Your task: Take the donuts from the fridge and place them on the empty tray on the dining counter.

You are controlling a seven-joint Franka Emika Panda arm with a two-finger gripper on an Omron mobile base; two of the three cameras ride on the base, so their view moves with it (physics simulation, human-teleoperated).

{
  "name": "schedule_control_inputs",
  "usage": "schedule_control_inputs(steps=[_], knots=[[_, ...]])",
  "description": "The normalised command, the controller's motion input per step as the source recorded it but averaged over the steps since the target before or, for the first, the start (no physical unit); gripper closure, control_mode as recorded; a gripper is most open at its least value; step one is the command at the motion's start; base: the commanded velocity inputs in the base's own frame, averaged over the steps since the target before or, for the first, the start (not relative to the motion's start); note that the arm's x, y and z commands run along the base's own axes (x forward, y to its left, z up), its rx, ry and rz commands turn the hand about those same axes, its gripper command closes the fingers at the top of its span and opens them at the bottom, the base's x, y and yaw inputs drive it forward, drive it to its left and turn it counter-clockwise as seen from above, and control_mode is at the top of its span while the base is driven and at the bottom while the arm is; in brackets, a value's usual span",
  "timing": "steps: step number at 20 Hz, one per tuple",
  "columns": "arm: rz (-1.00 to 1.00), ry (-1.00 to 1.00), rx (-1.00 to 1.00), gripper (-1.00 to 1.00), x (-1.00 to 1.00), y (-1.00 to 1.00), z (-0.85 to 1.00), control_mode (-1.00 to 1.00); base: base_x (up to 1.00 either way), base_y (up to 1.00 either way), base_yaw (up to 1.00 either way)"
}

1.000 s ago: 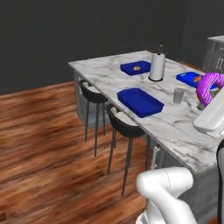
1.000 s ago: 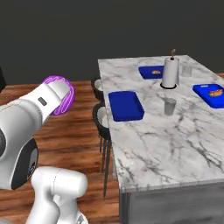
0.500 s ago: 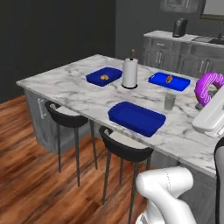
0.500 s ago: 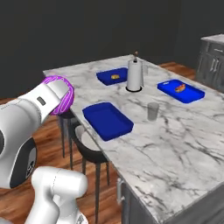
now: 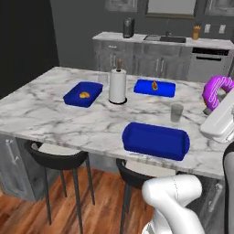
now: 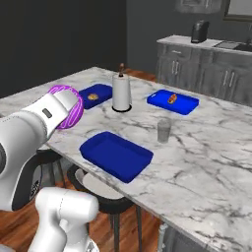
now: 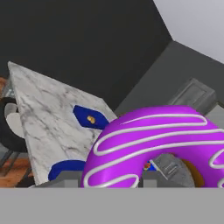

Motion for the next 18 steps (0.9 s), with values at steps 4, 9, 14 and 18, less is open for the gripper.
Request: schedule_control_inputs(steps=[4, 9, 14, 18], knots=[[0.00, 0.00, 0.00, 1.00, 0.00, 0.00, 0.00, 1.00, 0.79, 1.00, -0.60], [0.00, 0.00, 0.00, 1.00, 0.00, 0.00, 0.00, 1.00, 0.93, 0.92, -0.46], [0.00, 0.00, 0.00, 1.00, 0.00, 0.00, 0.00, 1.00, 0.97, 0.92, -0.41], [0.00, 0.00, 0.00, 1.00, 0.00, 0.00, 0.00, 1.00, 0.57, 0.50, -0.26]])
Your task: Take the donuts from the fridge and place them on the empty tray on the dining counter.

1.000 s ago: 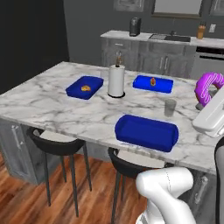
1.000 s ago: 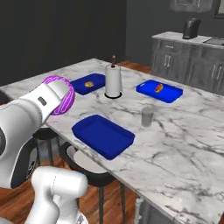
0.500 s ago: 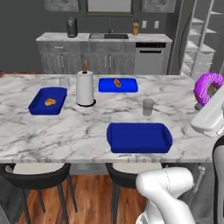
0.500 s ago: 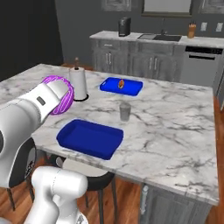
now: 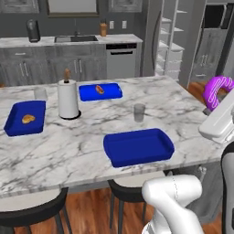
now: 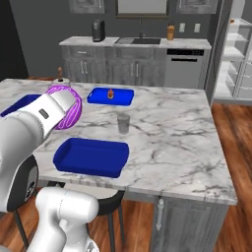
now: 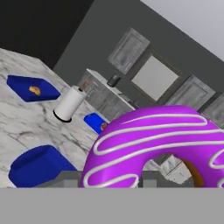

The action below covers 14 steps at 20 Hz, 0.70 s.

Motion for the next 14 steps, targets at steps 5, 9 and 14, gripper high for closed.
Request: schedule_control_inputs(steps=[5, 9, 14], knots=[[0.00, 0.00, 0.00, 1.00, 0.00, 0.00, 0.00, 1.00, 0.31, 0.17, -0.11], [-0.03, 0.12, 0.00, 1.00, 0.25, 0.29, -0.01, -1.00, 0.16, 0.08, -0.02], [-0.07, 0.52, -0.06, 1.00, 0.67, 0.61, -0.20, -1.00, 0.00, 0.00, 0.00]])
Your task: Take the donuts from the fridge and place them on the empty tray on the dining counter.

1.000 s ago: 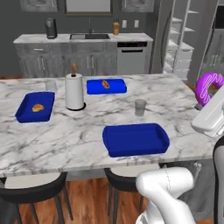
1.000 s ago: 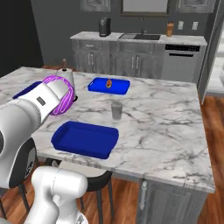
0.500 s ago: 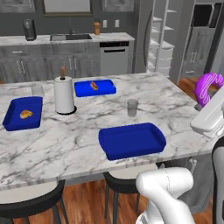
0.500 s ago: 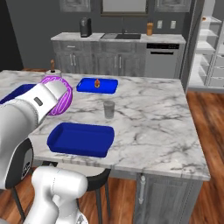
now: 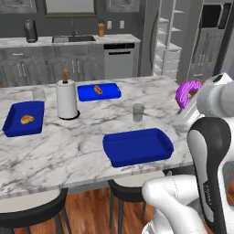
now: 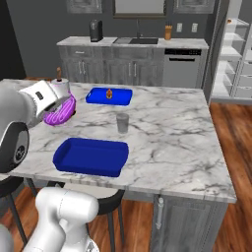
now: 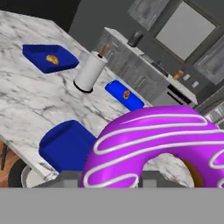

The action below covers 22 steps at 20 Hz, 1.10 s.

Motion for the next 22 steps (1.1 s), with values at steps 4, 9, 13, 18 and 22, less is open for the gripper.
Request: schedule_control_inputs(steps=[4, 9, 13, 18, 22], knots=[[-0.09, 0.42, -0.11, 1.00, 0.66, 0.72, -0.35, -1.00, 0.00, 0.00, 0.00], [-0.10, 0.19, -0.03, 1.00, 0.25, 0.25, -0.55, -1.00, 0.00, 0.00, 0.00], [-0.08, 0.08, 0.00, 1.00, 0.12, -0.10, -0.68, -1.00, 0.00, 0.00, 0.00], [-0.06, 0.04, 0.11, 1.00, 0.14, -0.03, -0.61, -1.00, 0.00, 0.00, 0.00], [-0.01, 0.16, 0.18, 1.00, 0.23, 0.00, -0.48, -1.00, 0.00, 0.00, 0.00]])
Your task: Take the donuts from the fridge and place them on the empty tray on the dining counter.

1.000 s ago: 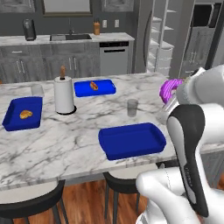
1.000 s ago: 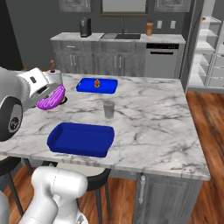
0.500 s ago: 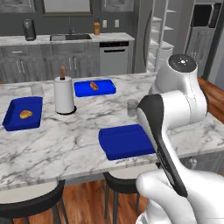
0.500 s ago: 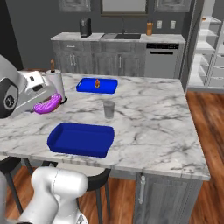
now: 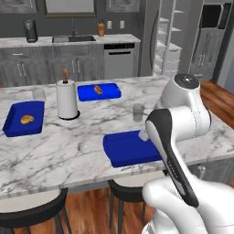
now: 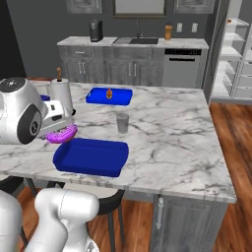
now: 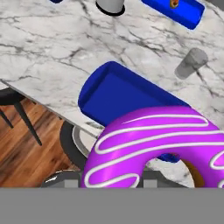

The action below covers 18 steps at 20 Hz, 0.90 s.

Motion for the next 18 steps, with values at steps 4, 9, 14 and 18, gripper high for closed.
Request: schedule_control_inputs(steps=[4, 9, 14, 18], knots=[[0.00, 0.23, 0.16, 1.00, 0.30, 0.00, -0.48, -1.00, 0.00, 0.00, 0.00], [0.00, 0.28, 0.02, 1.00, 0.47, 0.15, -0.56, -1.00, 0.00, 0.00, 0.00], [0.00, 0.12, 0.00, 1.00, 0.57, 0.33, -0.43, -1.00, 0.00, 0.00, 0.00], [0.00, -0.01, -0.01, 1.00, 0.44, 0.06, -0.18, -1.00, 0.00, 0.00, 0.00]])
